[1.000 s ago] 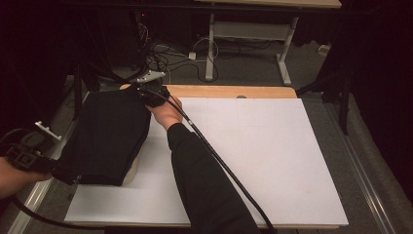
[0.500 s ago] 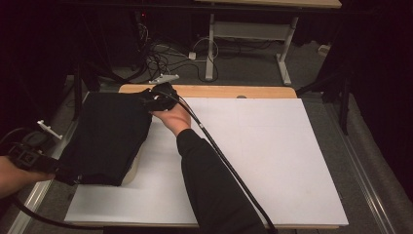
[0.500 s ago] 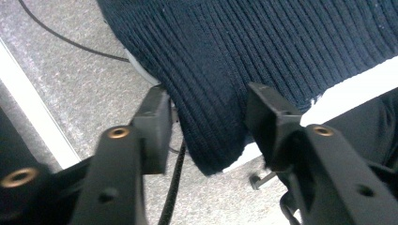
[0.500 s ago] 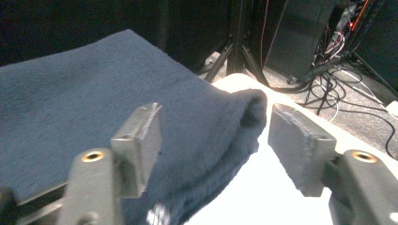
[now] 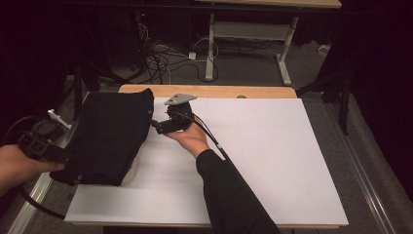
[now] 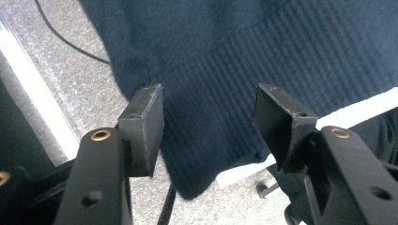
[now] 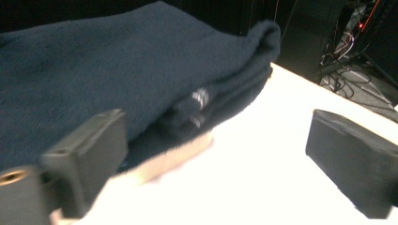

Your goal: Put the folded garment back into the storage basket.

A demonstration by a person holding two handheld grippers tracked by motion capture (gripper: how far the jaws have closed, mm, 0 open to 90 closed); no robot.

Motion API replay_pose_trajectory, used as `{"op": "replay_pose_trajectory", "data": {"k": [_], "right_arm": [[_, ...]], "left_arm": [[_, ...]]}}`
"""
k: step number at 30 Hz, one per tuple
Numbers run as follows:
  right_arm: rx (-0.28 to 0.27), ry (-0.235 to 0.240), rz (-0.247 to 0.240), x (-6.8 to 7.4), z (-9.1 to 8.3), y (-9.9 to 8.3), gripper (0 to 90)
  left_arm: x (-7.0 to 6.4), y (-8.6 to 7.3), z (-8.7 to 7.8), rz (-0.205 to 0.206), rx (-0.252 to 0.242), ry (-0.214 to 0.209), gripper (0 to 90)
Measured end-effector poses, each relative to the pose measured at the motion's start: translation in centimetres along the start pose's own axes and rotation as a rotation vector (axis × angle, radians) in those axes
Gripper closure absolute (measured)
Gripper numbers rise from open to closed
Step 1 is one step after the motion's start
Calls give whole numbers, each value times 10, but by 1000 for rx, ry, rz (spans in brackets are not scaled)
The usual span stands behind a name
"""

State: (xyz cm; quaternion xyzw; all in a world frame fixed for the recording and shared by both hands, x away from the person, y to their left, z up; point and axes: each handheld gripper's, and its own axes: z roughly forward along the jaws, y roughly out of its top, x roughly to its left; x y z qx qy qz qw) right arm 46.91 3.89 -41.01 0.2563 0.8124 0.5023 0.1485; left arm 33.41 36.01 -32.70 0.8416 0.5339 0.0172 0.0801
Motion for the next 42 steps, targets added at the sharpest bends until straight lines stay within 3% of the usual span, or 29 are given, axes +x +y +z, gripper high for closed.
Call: {"op": "replay_pose_trajectory", "data": {"k": [5,9,14,28,36,42], "right_arm": [[8,-8,1,0,-15,-16,0],[9,-10,-3,0,-28,-27,0],[1,-21,-13,0,-47,-40,0],[-30,-39,-14,7,-99,-81,0],[-25,-99,-7,3,-138,-112,0],[-21,-149,13,-3,-178,-137,0]], "left_arm": [[-1,9,9,3,15,5,445],[-1,13,18,34,44,39,704],[-1,18,26,50,54,72,866],[5,29,57,50,130,63,869],[8,38,67,37,171,77,868],[12,46,76,22,191,73,868]]}}
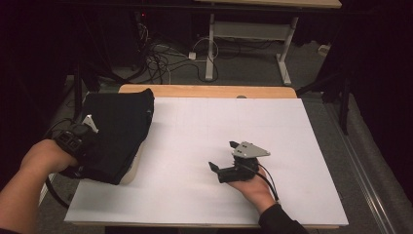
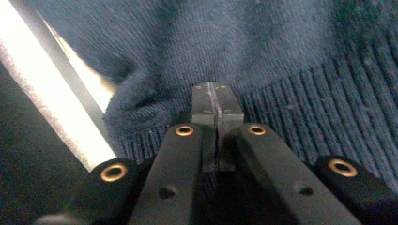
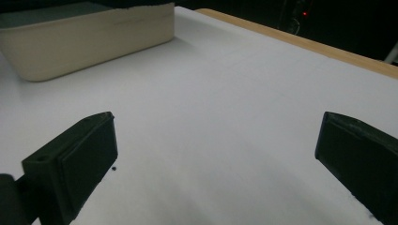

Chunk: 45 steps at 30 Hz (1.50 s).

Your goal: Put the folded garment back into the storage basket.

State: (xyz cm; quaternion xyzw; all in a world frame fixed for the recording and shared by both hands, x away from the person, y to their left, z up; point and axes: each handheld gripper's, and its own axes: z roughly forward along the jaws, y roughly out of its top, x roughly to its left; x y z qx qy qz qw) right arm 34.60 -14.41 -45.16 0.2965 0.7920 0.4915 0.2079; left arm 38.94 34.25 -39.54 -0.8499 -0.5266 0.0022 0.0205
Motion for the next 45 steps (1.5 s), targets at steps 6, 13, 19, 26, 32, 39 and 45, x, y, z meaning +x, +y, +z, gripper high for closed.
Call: {"op": "replay_pose_trajectory", "data": {"k": [6,13,19,26,32,39,45], "right_arm": [[-2,-58,14,-12,-34,-19,0],[-9,-96,45,-23,-57,-37,0],[-23,-103,60,-27,-61,-46,0],[-36,-105,71,-27,-65,-47,0],[-38,-110,75,-29,-65,-49,0],[-42,-110,64,-27,-66,-47,0],[-52,-114,72,-28,-68,-46,0]], "left_arm": [[3,11,10,-23,18,-15,868],[6,19,20,-45,33,-33,868],[6,24,29,-51,29,-46,868],[10,24,40,-70,12,-77,867],[8,17,17,-87,-50,-47,867],[-19,15,-29,-13,-142,-32,867],[-54,23,-38,75,-167,-41,867]]}}
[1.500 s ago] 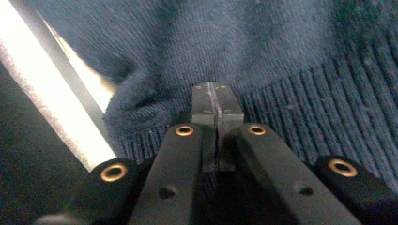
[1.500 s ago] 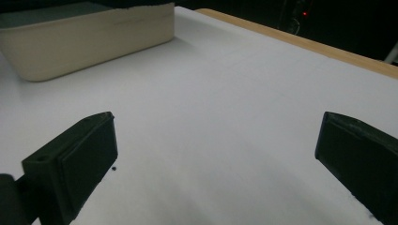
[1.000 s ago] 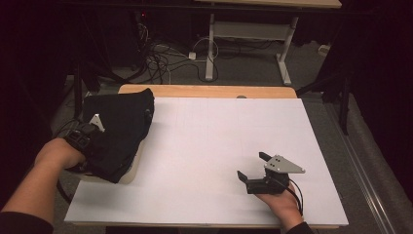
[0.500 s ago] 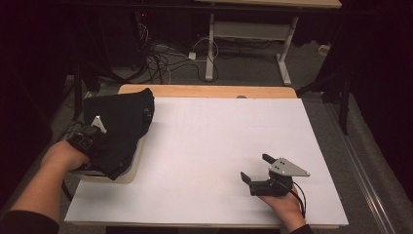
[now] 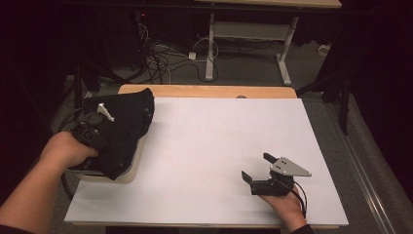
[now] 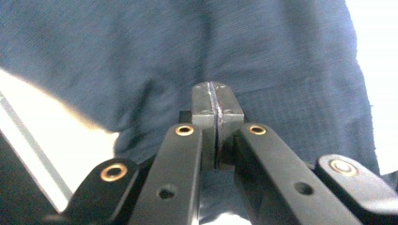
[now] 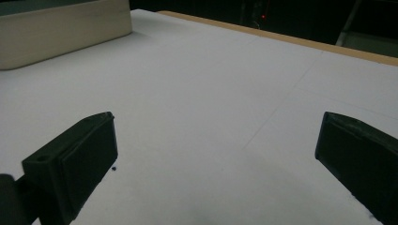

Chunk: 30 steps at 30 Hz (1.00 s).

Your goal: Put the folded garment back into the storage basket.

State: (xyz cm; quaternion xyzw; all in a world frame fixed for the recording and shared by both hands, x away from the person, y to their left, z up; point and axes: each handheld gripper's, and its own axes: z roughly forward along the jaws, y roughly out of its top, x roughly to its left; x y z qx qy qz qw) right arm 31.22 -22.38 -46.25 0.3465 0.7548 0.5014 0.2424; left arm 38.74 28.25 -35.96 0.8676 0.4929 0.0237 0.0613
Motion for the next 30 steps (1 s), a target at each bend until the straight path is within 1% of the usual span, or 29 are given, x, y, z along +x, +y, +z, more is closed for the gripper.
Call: {"op": "replay_pose_trajectory", "data": {"k": [2,3,5,9,15,22,25,27,30], "right_arm": [[-1,-1,0,0,0,0,0],[-2,-2,0,0,-1,0,0],[-1,-2,1,0,-1,0,0],[-2,-2,4,-2,-2,-1,0],[-2,0,5,-1,-2,-1,4],[-4,3,1,-1,-2,-1,6],[-2,5,2,-1,-1,-1,6],[1,5,4,-1,-1,-2,6],[8,3,5,-1,1,-4,4]], "left_arm": [[-6,2,6,17,29,7,867],[-10,4,12,28,52,17,867],[-15,5,19,43,74,19,867],[-20,7,32,53,108,12,868],[-24,11,49,57,145,2,868],[-21,18,67,39,187,-31,869],[-21,20,78,36,202,-34,869],[-21,21,80,34,197,-38,870],[-18,19,80,18,184,-57,869]]}}
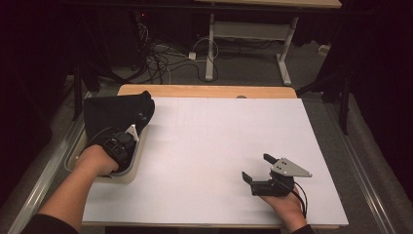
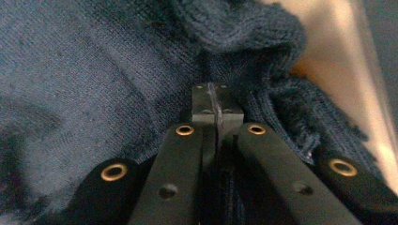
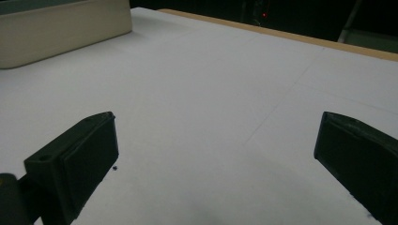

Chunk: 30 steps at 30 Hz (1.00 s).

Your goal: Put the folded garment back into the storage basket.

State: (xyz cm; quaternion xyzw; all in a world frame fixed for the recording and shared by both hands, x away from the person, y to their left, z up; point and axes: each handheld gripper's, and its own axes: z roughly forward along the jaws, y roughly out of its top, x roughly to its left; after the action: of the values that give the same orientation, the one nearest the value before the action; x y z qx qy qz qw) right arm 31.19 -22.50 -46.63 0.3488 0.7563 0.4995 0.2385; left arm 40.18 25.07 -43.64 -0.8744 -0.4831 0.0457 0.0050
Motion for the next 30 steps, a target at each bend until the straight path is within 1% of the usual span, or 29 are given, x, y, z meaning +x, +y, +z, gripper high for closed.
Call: {"op": "replay_pose_trajectory", "data": {"k": [3,6,9,11,17,24,26,27,30], "right_arm": [[6,1,-9,0,0,-1,3],[7,-1,-5,1,-1,-2,2],[7,-5,-5,1,-3,-3,2],[8,-8,-6,1,-4,-4,2],[13,-21,4,-1,-8,-7,2],[25,-36,16,-4,-13,-13,2],[27,-40,18,-4,-14,-14,2],[28,-43,22,-4,-15,-15,2],[33,-53,31,-6,-16,-17,1]], "left_arm": [[1,-2,0,-7,-12,-6,869],[3,-2,-1,-12,-14,-15,869],[5,-5,-8,-7,-24,-24,869],[9,-8,-12,-16,-39,-27,868],[23,-20,-28,-60,-127,-18,868],[42,-25,-33,-113,-209,-4,866],[46,-26,-34,-121,-242,2,865],[50,-26,-34,-122,-271,8,866],[60,-24,-31,-149,-338,18,866]]}}
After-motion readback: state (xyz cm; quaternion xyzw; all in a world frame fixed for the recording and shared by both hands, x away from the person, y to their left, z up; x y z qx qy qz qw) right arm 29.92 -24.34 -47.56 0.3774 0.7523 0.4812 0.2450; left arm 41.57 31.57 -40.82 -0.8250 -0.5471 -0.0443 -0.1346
